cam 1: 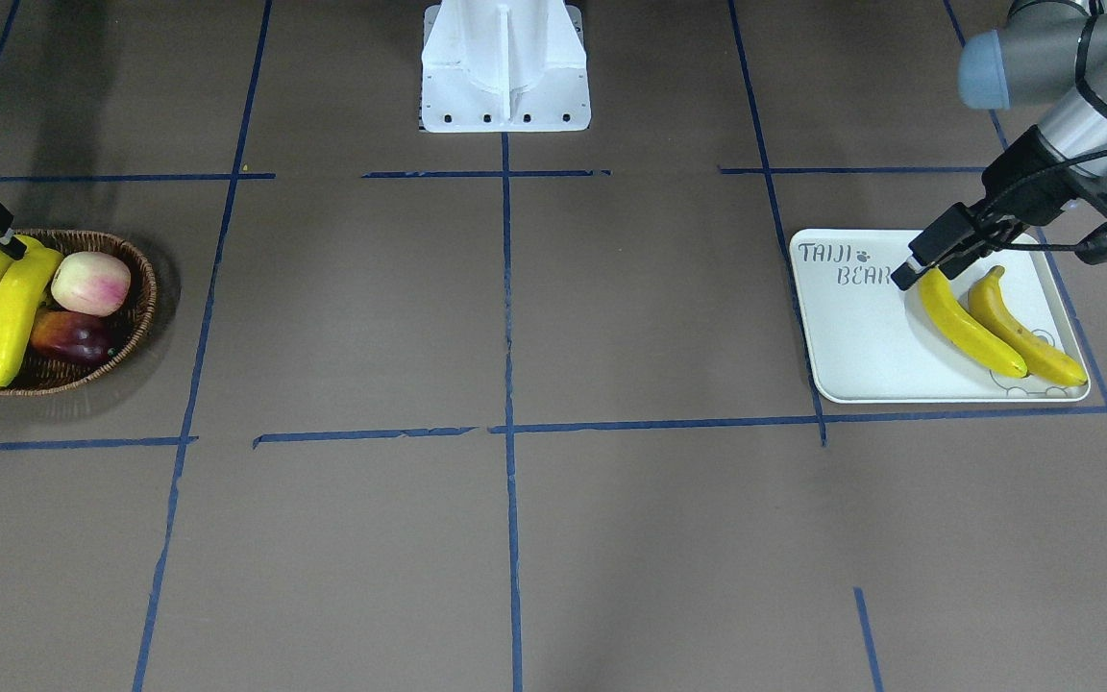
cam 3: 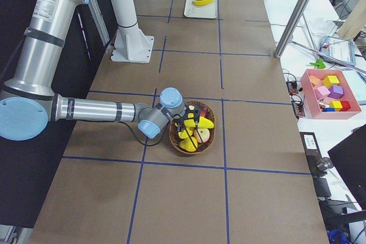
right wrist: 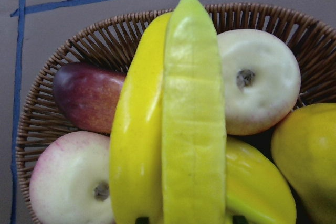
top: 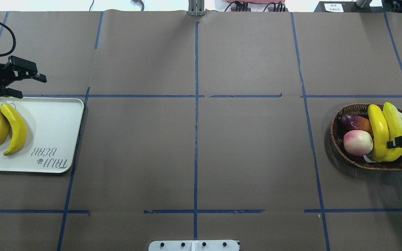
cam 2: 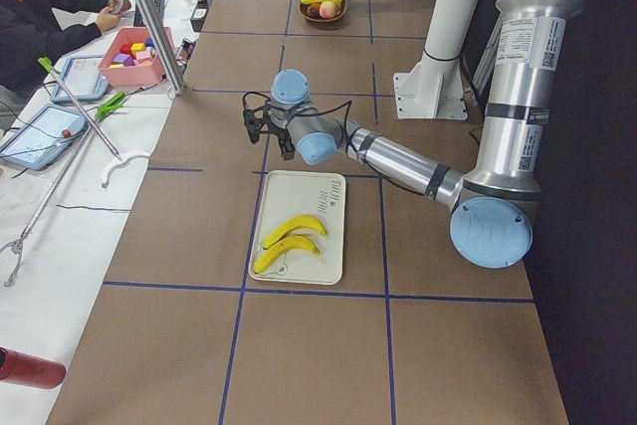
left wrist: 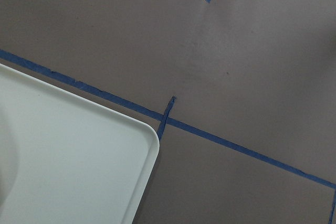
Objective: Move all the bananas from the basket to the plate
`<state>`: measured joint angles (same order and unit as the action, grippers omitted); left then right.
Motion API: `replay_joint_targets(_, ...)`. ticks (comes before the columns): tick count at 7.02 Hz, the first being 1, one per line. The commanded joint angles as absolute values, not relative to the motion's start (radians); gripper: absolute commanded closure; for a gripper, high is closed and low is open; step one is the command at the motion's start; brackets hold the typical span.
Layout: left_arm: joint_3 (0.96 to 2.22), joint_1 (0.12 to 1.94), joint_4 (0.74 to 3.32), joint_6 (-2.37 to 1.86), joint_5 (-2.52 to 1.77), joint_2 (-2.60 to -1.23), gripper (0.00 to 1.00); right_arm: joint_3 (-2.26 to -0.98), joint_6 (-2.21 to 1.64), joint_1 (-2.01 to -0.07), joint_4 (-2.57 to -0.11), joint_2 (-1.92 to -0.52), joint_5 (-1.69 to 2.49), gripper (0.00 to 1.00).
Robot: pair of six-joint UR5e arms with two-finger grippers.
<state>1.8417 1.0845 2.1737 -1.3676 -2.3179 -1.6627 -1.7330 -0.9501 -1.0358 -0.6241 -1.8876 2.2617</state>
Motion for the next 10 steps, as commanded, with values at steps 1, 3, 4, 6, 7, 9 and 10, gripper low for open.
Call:
replay_joint_targets(1,1.842,1.085,2.174,-1.368,-2.318,-1.663,0.00,-1.733,-0.946,-1.054,-0.623,-1.887,2.264,0.59)
replay_joint_targets(3,1.841,1.085,2.174,-1.368,-2.318,-1.663,0.00,-1.746,-0.943,-1.081,-0.621,-1.887,2.276,0.95)
replay_joint_targets(4,1.841,1.085,2.174,-1.368,-2.318,-1.663,0.00,-1.750,-0.942,-1.101,-0.621,-1.887,2.287,0.99)
replay_joint_targets(6,1.841,1.085,2.174,-1.368,-2.318,-1.663,0.00,-1.791,-0.939,-1.138,-0.621,-1.894,2.319,1.00)
replay_joint_targets(7,1.842,1.085,2.174,-1.370,-2.318,-1.664,0.00,-1.816,-0.910,-1.205,-0.621,-1.896,2.415,1.00)
replay_joint_targets(9,1.842,1.085,2.174,-1.373,-2.318,-1.664,0.00,-1.871,-0.815,-1.316,-0.623,-1.946,2.578,1.00)
replay_joint_targets(10,1.842,1.085,2.174,-1.373,-2.319,-1.664,0.00,-1.915,-0.812,-1.316,-0.623,-1.960,2.583,1.00)
